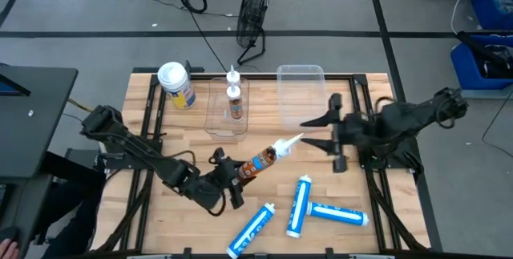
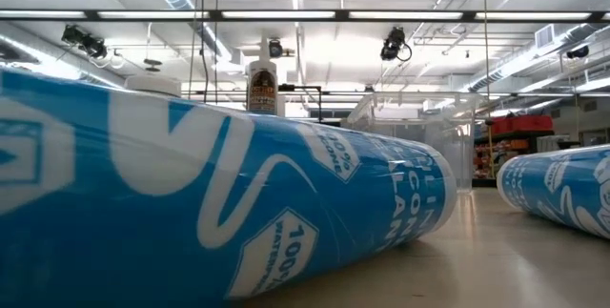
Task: Pick & place silicon tubes, Sealant and Lysol wipes
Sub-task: Put the orange sealant into the left transparent bin
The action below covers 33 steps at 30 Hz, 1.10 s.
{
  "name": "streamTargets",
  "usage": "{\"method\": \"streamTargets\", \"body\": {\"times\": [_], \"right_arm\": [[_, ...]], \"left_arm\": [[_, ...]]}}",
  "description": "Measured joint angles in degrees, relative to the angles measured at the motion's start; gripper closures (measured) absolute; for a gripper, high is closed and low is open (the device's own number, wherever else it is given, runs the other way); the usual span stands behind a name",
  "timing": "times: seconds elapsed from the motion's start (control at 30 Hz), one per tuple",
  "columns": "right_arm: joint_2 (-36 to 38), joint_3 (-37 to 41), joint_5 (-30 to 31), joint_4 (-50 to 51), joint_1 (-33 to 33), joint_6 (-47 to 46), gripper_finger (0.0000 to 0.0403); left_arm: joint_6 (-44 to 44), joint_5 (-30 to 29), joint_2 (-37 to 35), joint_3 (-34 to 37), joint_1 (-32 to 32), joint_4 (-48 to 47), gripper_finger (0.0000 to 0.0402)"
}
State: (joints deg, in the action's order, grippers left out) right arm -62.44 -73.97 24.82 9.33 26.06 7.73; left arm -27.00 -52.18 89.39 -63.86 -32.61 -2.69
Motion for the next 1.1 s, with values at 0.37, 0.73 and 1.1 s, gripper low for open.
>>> {"method": "streamTargets", "body": {"times": [0.37,0.73,1.1], "right_arm": [[3.72,-0.09,0.30,-3.52,2.47,1.00,0.0234],[-1.57,-0.04,-2.10,-3.33,-1.11,-4.55,0.0234],[-5.17,0.00,-6.69,-7.17,-2.37,-4.49,0.0236]], "left_arm": [[15.67,2.41,-4.08,-0.04,0.25,12.91,0.0184],[16.30,3.91,-4.12,-0.04,1.73,13.89,0.0184],[16.37,4.42,-4.12,-0.04,1.69,14.09,0.0184]]}}
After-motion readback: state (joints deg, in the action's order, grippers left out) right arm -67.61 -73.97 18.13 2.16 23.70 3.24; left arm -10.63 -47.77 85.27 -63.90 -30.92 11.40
